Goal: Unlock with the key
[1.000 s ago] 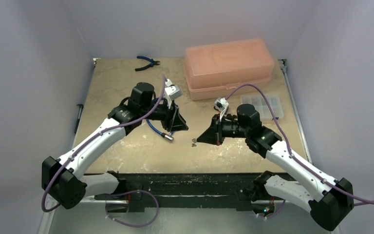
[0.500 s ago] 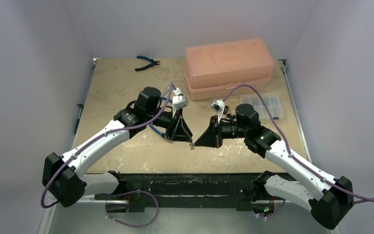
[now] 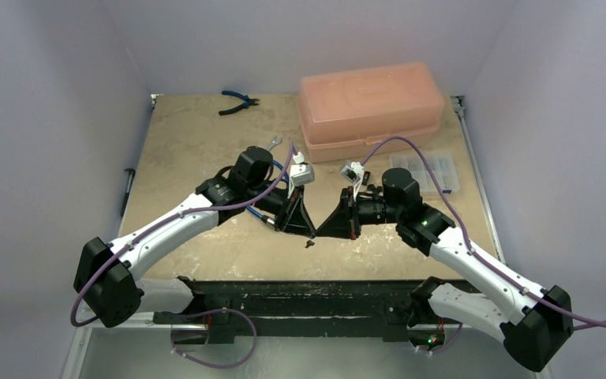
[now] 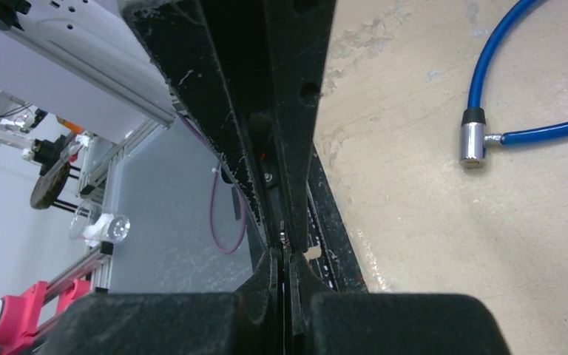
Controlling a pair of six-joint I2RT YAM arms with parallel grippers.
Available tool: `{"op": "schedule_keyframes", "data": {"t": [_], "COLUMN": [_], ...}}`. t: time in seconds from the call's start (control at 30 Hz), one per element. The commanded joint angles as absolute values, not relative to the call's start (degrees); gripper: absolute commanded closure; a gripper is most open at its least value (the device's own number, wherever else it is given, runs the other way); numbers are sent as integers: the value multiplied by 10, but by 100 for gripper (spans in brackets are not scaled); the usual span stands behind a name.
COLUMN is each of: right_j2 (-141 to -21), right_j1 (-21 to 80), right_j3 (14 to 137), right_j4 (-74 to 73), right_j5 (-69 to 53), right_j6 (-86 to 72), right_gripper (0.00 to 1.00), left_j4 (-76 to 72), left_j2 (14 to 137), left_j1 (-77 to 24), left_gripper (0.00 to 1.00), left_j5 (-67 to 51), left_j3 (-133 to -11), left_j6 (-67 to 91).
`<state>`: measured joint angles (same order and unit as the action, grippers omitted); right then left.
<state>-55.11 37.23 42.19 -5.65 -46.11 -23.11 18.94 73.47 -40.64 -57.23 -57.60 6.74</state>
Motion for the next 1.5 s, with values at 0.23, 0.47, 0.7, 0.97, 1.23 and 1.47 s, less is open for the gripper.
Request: {"op": "schedule_keyframes", "data": {"t": [0.23,0.47,0.7,0.97,1.23,1.47], "right_j2": [-551,-513,-464,-470,-479,-490], "right_j1": [376,376,375,376,376,376], "right_j3": [447,446,377,374,409,440], "right_j4": [-46,-38,92,143,121,79], "right_j5": [-469,-404,-355,-359,-329,-290], "right_j6": [-218,-237,-328,-352,-326,-292], "right_gripper": [97,38,34,37,40,40], "left_j4": [170,1,-162,-245,-284,-293], "left_j2": [726,663,603,592,603,602], "left_j1": [-411,-411,-411,-411,-411,-412], "left_gripper": [100,100,100,100,100,100], "left_j5": [-554,-502,-412,-316,-288,-286], "left_j3": [-572,-516,-457,-431,-416,-411], "left_j6": [64,190,323,439,487,497]}}
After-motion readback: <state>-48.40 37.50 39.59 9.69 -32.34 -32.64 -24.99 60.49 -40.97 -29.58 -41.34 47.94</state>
